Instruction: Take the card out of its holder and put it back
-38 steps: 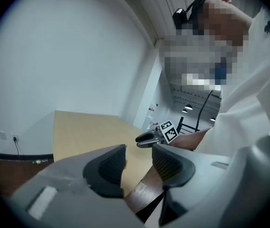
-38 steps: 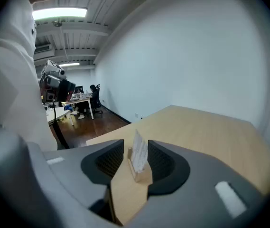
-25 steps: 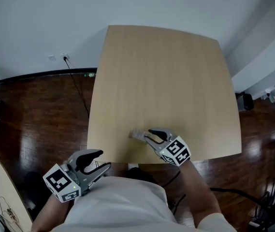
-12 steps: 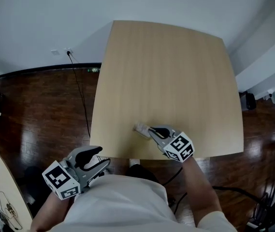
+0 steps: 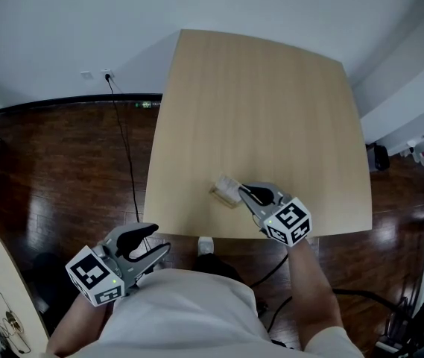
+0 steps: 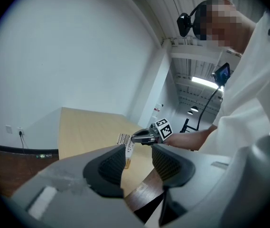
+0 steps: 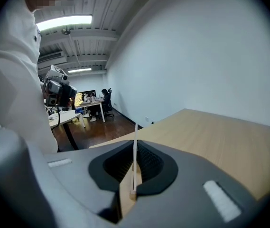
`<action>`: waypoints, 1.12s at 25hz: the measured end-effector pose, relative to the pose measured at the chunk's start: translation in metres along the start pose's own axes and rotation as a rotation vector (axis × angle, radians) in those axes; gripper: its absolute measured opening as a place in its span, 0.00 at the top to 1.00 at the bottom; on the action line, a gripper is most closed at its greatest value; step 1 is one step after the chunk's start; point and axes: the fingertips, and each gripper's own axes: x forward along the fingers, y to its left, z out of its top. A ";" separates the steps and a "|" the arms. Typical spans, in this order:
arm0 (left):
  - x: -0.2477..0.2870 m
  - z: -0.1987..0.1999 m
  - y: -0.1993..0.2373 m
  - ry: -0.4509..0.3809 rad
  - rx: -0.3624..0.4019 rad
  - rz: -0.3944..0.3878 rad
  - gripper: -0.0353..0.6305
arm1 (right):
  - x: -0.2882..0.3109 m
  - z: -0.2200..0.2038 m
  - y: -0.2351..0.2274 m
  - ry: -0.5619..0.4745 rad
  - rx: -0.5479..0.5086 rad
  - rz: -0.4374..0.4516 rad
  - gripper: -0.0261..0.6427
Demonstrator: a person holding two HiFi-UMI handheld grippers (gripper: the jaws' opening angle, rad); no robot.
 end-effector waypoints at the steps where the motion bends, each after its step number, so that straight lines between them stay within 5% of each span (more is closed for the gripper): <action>1: -0.003 0.000 -0.001 -0.003 0.004 -0.003 0.67 | -0.003 0.005 0.001 -0.006 -0.001 -0.009 0.93; 11: -0.058 -0.021 -0.016 -0.040 0.034 -0.045 0.67 | -0.035 0.044 0.076 -0.037 -0.039 -0.048 0.93; 28: -0.174 -0.087 -0.063 -0.053 0.081 -0.113 0.68 | -0.073 0.062 0.301 -0.063 -0.048 -0.079 0.93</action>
